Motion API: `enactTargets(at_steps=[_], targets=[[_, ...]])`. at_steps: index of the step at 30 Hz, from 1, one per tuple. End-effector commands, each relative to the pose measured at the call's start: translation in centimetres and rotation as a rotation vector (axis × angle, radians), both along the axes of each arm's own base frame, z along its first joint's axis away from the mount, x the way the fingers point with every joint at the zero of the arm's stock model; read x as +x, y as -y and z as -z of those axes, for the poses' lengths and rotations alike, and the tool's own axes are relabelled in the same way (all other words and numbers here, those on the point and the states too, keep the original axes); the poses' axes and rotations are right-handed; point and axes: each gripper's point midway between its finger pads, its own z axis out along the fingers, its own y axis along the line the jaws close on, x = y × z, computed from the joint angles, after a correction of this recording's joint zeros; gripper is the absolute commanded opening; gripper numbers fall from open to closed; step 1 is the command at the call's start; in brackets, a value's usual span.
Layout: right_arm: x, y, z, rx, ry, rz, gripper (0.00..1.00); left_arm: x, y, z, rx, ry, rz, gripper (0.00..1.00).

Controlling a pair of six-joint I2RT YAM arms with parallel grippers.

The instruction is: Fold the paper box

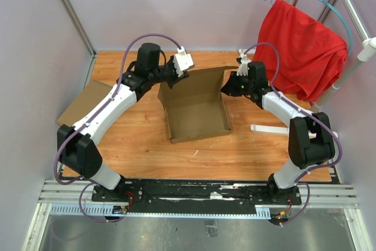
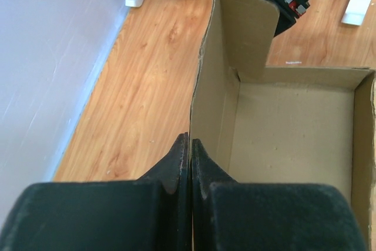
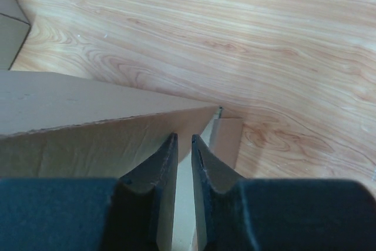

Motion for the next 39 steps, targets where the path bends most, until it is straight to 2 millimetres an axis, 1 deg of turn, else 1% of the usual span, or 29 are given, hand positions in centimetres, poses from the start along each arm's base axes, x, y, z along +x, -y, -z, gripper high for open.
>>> enactTargets(at_steps=[1, 5, 10, 14, 16, 18, 20, 21, 22, 23, 24, 26, 28, 30, 33, 36, 38, 39], targets=[[-0.3, -1.8, -1.7, 0.081, 0.038, -0.058, 0.17, -0.9, 1.4, -2.1, -0.115, 0.02, 0.029, 0.0], [-0.4, -1.4, -1.2, 0.047, 0.025, -0.043, 0.17, -1.5, 1.8, -1.0, -0.115, -0.013, 0.04, 0.0], [-0.9, 0.2, 0.7, -0.04, -0.015, 0.005, 0.17, -2.8, 2.6, 1.3, -0.055, -0.071, 0.062, 0.0], [-1.8, 2.0, 1.8, -0.114, -0.037, 0.061, 0.17, -3.6, 3.6, 3.4, 0.033, -0.145, 0.086, 0.0], [-2.3, 3.1, 2.2, -0.159, -0.052, 0.096, 0.17, -3.6, 4.0, 4.6, 0.079, -0.169, 0.077, 0.0], [-2.8, 4.3, 2.2, -0.201, -0.06, 0.14, 0.17, -3.4, 4.3, 5.5, 0.118, -0.18, 0.064, 0.0], [-3.1, 5.5, 2.0, -0.242, -0.054, 0.188, 0.17, -3.1, 4.6, 5.8, 0.141, -0.184, 0.055, 0.0], [-3.2, 6.2, 1.7, -0.263, -0.048, 0.213, 0.18, -2.9, 4.5, 5.8, 0.145, -0.182, 0.045, 0.0], [-3.4, 6.7, 1.4, -0.281, -0.039, 0.23, 0.22, -2.8, 4.5, 5.6, 0.147, -0.177, 0.038, 0.0], [-3.5, 7.2, 0.9, -0.295, -0.027, 0.245, 0.32, -2.6, 4.3, 5.2, 0.143, -0.162, 0.027, 0.0], [-3.7, 7.6, 0.3, -0.31, -0.012, 0.256, 0.39, -2.4, 4.2, 4.8, 0.14, -0.145, 0.012, 0.0], [-4.1, 8.4, -1.2, -0.336, 0.019, 0.273, 0.46, -2.1, 3.8, 3.7, 0.13, -0.105, -0.013, 0.0], [-4.6, 9.1, -2.8, -0.352, 0.054, 0.294, 0.5, -2.0, 3.3, 2.8, 0.122, -0.069, -0.03, 0.0], [-4.9, 9.9, -4.3, -0.369, 0.085, 0.32, 0.52, -2.1, 3.0, 2.0, 0.115, -0.043, -0.043, 0.0], [-5.5, 10.8, -5.9, -0.387, 0.106, 0.354, 0.55, -2.0, 2.5, 1.8, 0.12, -0.025, -0.062, 0.0], [-6.2, 9.8, -7.6, -0.339, 0.152, 0.298, 0.57, -1.7, 2.3, 1.7, 0.124, -0.013, -0.081, 0.0], [-6.8, 8.2, -9.1, -0.287, 0.206, 0.206, 0.57, -1.7, 2.2, 1.6, 0.125, -0.009, -0.082, 0.0], [-7.3, 7.1, -10.0, -0.254, 0.242, 0.135, 0.56, -1.8, 2.2, 1.6, 0.127, -0.012, -0.074, 0.0]])
